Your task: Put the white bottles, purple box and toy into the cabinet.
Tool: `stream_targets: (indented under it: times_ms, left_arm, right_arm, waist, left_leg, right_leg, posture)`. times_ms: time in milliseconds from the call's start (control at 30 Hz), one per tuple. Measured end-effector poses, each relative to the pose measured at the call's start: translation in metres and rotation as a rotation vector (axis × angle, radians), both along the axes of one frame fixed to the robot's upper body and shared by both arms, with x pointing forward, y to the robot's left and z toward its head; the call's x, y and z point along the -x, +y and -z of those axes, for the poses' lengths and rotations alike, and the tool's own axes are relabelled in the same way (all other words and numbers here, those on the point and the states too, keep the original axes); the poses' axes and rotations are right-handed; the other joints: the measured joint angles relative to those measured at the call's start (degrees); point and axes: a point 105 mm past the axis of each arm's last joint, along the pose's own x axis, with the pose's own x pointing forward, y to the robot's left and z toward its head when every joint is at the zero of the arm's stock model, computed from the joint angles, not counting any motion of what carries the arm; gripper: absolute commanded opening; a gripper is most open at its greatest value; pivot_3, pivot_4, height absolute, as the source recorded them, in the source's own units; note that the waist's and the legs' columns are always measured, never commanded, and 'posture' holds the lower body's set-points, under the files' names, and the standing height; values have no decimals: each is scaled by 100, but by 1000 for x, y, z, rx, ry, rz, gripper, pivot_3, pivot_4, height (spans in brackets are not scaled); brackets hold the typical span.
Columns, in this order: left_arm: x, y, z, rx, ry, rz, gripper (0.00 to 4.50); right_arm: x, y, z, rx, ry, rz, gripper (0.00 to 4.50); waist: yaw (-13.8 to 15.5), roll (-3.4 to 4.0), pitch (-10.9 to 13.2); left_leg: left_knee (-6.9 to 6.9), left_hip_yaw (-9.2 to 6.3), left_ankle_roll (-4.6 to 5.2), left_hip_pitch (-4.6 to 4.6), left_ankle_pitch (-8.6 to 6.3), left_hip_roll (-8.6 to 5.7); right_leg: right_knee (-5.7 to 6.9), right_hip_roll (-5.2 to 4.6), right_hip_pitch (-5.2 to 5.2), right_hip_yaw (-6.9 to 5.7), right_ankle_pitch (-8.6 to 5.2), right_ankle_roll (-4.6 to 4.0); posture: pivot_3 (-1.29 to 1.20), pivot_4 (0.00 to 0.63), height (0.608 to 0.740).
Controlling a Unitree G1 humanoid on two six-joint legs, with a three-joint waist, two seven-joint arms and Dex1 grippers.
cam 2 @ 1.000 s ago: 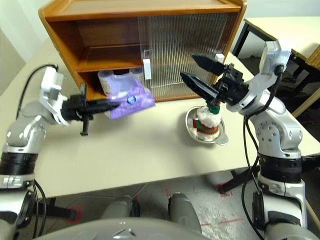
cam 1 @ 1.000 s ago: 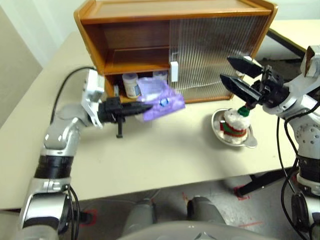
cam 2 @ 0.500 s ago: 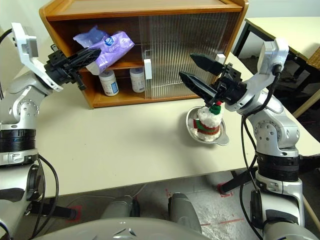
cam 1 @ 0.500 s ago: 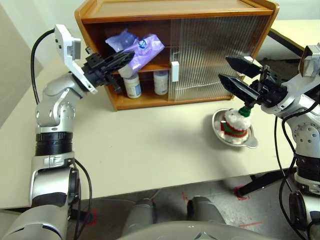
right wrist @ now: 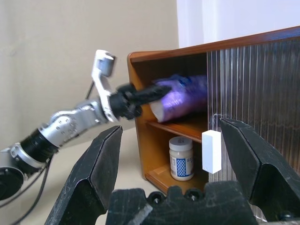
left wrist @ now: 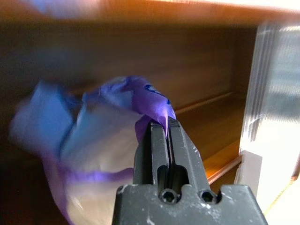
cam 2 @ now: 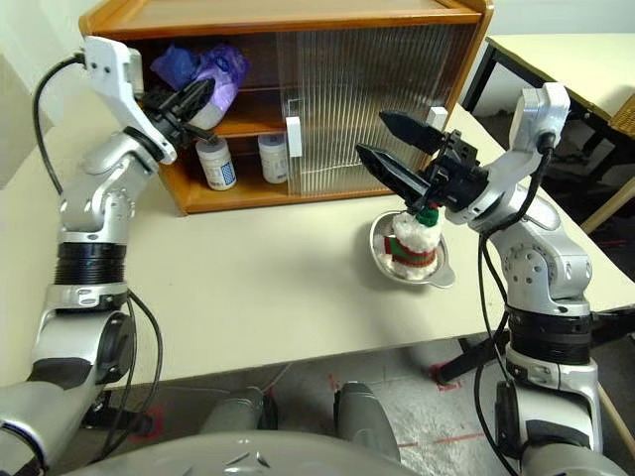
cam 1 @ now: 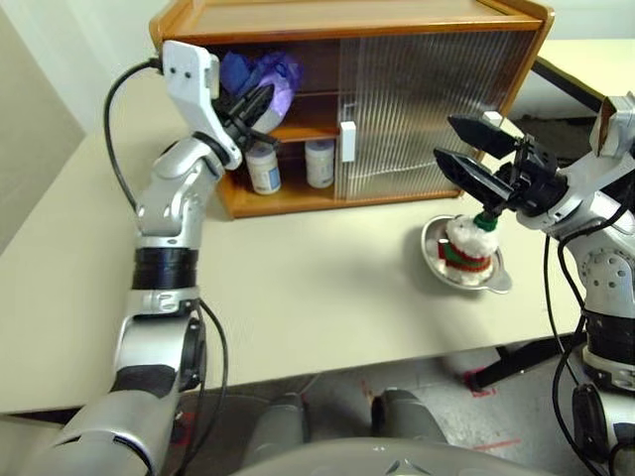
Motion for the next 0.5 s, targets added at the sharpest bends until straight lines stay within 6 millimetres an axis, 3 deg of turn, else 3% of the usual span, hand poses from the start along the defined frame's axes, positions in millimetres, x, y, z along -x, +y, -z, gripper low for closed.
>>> stream_targets:
  times_ms: [100, 300, 500]
  left_arm:
    - [-15, -4, 13, -16, 42, -98, 26]
    - [-31, 4, 18, -55, 42, -210, 26]
    - [-32, -6, 18, -26, 29, -185, 2215]
  right_arm:
    - [0, 0, 0, 0, 0, 0, 4500]
    - [2, 1, 0, 2, -4, 9, 4500]
    - [4, 1, 3, 5, 3, 13, 4500]
  waist:
    - [-7, -1, 0]
    - [-23, -1, 0]
    - [-25, -2, -1]
  left_leg:
    - [0, 1, 0, -1, 0, -1]
    - [0, 2, -1, -1, -1, 0]
    - [0, 6, -2, -3, -1, -1]
  right_leg:
    - [-4, 4, 0, 3, 3, 3]
    - [-5, 8, -2, 6, 3, 4]
    - [-9, 5, -1, 6, 3, 5]
  posture:
    - [-95, 0, 740]
    - [-107, 0, 740]
    - [-109, 0, 740]
